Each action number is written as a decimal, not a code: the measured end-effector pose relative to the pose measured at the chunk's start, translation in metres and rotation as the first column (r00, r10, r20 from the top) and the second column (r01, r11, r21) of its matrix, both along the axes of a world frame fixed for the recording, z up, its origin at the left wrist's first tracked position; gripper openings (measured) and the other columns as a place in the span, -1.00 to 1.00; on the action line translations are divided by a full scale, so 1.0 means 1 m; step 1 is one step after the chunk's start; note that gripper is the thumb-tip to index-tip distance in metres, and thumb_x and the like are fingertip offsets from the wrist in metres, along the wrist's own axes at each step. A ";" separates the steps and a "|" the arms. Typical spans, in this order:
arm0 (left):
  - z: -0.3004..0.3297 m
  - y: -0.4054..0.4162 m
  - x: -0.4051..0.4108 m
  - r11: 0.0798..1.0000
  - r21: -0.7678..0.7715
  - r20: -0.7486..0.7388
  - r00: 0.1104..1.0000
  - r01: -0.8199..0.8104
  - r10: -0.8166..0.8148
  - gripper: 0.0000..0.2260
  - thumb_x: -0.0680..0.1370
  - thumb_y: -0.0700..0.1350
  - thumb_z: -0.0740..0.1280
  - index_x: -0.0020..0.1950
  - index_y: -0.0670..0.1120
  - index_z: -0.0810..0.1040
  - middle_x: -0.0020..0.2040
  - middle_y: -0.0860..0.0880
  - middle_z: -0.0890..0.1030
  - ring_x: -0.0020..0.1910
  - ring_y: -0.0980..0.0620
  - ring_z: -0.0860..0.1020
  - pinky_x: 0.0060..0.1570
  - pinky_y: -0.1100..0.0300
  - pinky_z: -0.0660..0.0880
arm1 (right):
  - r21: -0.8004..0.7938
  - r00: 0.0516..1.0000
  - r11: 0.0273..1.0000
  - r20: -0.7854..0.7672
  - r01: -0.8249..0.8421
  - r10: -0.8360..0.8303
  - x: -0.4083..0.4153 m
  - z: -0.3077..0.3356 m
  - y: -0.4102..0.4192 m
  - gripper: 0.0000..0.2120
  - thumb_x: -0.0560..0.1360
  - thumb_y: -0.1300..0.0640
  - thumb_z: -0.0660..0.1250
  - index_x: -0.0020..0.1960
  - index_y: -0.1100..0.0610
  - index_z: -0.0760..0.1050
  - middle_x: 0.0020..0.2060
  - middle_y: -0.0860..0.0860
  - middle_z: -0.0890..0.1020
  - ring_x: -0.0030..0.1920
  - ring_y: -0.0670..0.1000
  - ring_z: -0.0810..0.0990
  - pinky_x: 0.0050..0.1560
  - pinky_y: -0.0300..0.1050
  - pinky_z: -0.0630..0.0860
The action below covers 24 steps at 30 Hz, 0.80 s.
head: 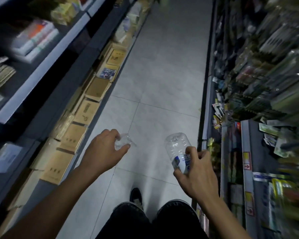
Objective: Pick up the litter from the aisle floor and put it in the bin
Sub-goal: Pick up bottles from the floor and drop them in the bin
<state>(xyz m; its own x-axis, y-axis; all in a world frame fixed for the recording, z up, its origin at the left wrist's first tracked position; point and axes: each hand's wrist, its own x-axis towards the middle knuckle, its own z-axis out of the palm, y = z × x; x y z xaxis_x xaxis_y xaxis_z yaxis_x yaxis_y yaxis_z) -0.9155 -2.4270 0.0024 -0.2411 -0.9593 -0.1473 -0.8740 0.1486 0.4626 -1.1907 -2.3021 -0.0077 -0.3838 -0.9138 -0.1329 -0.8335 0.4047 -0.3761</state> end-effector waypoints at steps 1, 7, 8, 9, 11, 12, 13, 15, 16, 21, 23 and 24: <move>0.001 -0.015 -0.013 1.000 -0.003 0.003 1.000 0.021 -0.021 -0.67 0.46 0.24 0.41 0.03 0.03 0.50 -0.02 0.03 0.55 -0.09 0.03 0.53 -0.17 0.14 0.44 | -0.009 0.999 0.999 0.003 0.032 -0.032 -0.010 -0.001 -0.005 -0.50 0.33 -0.30 0.37 0.17 -0.20 0.29 -0.04 -0.06 0.23 -0.24 0.04 0.48 -0.41 -0.12 0.45; 0.001 -0.104 -0.104 0.992 -0.017 0.007 0.992 0.124 -0.124 -0.66 0.46 0.24 0.40 0.06 0.03 0.52 -0.01 0.03 0.56 -0.10 0.03 0.54 -0.16 0.15 0.46 | 0.022 0.985 0.986 0.034 0.166 -0.167 -0.084 -0.015 -0.041 -0.46 0.33 -0.30 0.37 0.22 -0.21 0.27 -0.01 -0.07 0.22 -0.20 0.06 0.47 -0.38 -0.03 0.54; 0.001 -0.119 -0.120 0.991 -0.022 0.006 0.991 0.132 -0.132 -0.65 0.46 0.24 0.40 0.07 0.03 0.52 0.00 0.03 0.56 -0.10 0.03 0.54 -0.16 0.15 0.46 | 0.034 0.984 0.984 0.031 0.177 -0.178 -0.098 -0.018 -0.051 -0.46 0.30 -0.29 0.37 0.20 -0.21 0.27 -0.02 -0.07 0.21 -0.21 0.06 0.47 -0.40 -0.05 0.52; 0.000 -0.133 -0.136 0.990 -0.031 0.009 0.991 0.137 -0.137 -0.65 0.46 0.24 0.40 0.07 0.03 0.52 0.00 0.03 0.56 -0.10 0.03 0.54 -0.17 0.16 0.44 | 0.040 0.982 0.982 0.031 0.184 -0.185 -0.112 -0.021 -0.062 -0.46 0.28 -0.28 0.37 0.18 -0.21 0.27 -0.04 -0.07 0.21 -0.23 0.06 0.46 -0.41 -0.07 0.50; 0.001 -0.161 -0.167 0.990 -0.046 0.018 0.991 0.135 -0.135 -0.65 0.46 0.25 0.40 0.07 0.03 0.52 0.00 0.03 0.56 -0.10 0.04 0.54 -0.18 0.16 0.42 | 0.042 0.980 0.981 0.040 0.191 -0.192 -0.140 -0.025 -0.087 -0.47 0.27 -0.29 0.36 0.16 -0.21 0.28 -0.06 -0.06 0.21 -0.23 0.06 0.46 -0.39 -0.08 0.49; 0.001 -0.173 -0.181 0.990 -0.048 0.023 0.991 0.132 -0.131 -0.65 0.47 0.25 0.39 0.08 0.03 0.53 0.00 0.03 0.56 -0.11 0.04 0.54 -0.19 0.16 0.43 | 0.042 0.980 0.980 0.046 0.193 -0.195 -0.153 -0.026 -0.101 -0.48 0.27 -0.30 0.35 0.16 -0.21 0.28 -0.06 -0.06 0.22 -0.23 0.07 0.47 -0.38 -0.07 0.51; 0.002 -0.183 -0.194 0.991 -0.046 0.026 0.992 0.127 -0.125 -0.64 0.47 0.25 0.39 0.09 0.03 0.53 0.00 0.02 0.57 -0.11 0.05 0.54 -0.20 0.17 0.43 | 0.042 0.979 0.980 0.053 0.193 -0.195 -0.166 -0.027 -0.115 -0.49 0.28 -0.30 0.35 0.15 -0.21 0.28 -0.06 -0.05 0.23 -0.22 0.08 0.47 -0.36 -0.06 0.52; 0.003 -0.201 -0.216 0.993 -0.045 0.034 0.993 0.110 -0.109 -0.63 0.47 0.25 0.39 0.10 0.02 0.54 0.01 0.02 0.57 -0.12 0.06 0.53 -0.20 0.18 0.42 | 0.039 0.982 0.984 0.066 0.173 -0.176 -0.189 -0.027 -0.145 -0.48 0.27 -0.29 0.35 0.16 -0.21 0.28 -0.05 -0.04 0.23 -0.20 0.10 0.47 -0.34 -0.05 0.51; 0.003 -0.208 -0.224 0.994 -0.046 0.038 0.994 0.101 -0.099 -0.63 0.47 0.25 0.39 0.10 0.01 0.54 0.01 0.02 0.57 -0.12 0.07 0.53 -0.20 0.18 0.41 | 0.038 0.985 0.987 0.068 0.157 -0.159 -0.198 -0.026 -0.161 -0.46 0.26 -0.29 0.35 0.17 -0.22 0.29 -0.05 -0.04 0.24 -0.18 0.09 0.46 -0.34 -0.07 0.49; 0.006 -0.239 -0.241 1.000 -0.019 0.021 1.000 -0.001 0.001 -0.66 0.47 0.21 0.41 0.07 0.01 0.54 -0.02 0.02 0.57 -0.10 0.05 0.54 -0.14 0.14 0.47 | 0.036 0.998 0.999 0.068 0.007 -0.009 -0.230 -0.017 -0.247 -0.47 0.26 -0.28 0.34 0.16 -0.21 0.28 -0.04 -0.04 0.24 -0.21 0.09 0.46 -0.37 -0.13 0.39; 0.007 -0.253 -0.238 0.998 -0.011 0.026 0.998 -0.055 0.055 -0.68 0.47 0.21 0.42 0.05 0.02 0.52 -0.03 0.03 0.56 -0.10 0.05 0.53 -0.13 0.13 0.48 | 0.025 0.996 0.999 0.080 -0.041 0.039 -0.235 -0.013 -0.283 -0.48 0.26 -0.27 0.34 0.16 -0.21 0.28 -0.04 -0.05 0.23 -0.21 0.09 0.46 -0.40 -0.14 0.36; 0.007 -0.261 -0.235 0.996 -0.007 0.031 0.996 -0.083 0.084 -0.69 0.48 0.21 0.42 0.04 0.04 0.51 -0.04 0.03 0.55 -0.11 0.06 0.53 -0.14 0.14 0.47 | 0.019 0.994 0.997 0.081 -0.068 0.067 -0.236 -0.010 -0.301 -0.47 0.25 -0.26 0.34 0.16 -0.20 0.28 -0.04 -0.05 0.23 -0.19 0.09 0.45 -0.39 -0.14 0.35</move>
<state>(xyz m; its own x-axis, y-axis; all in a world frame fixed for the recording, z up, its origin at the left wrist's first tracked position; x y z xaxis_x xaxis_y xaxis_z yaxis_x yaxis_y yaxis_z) -1.1507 -2.6881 0.0095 -0.1555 -0.9767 -0.1477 -0.8975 0.0772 0.4341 -1.4265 -2.6032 -0.0181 -0.3086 -0.9337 -0.1813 -0.8265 0.3576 -0.4348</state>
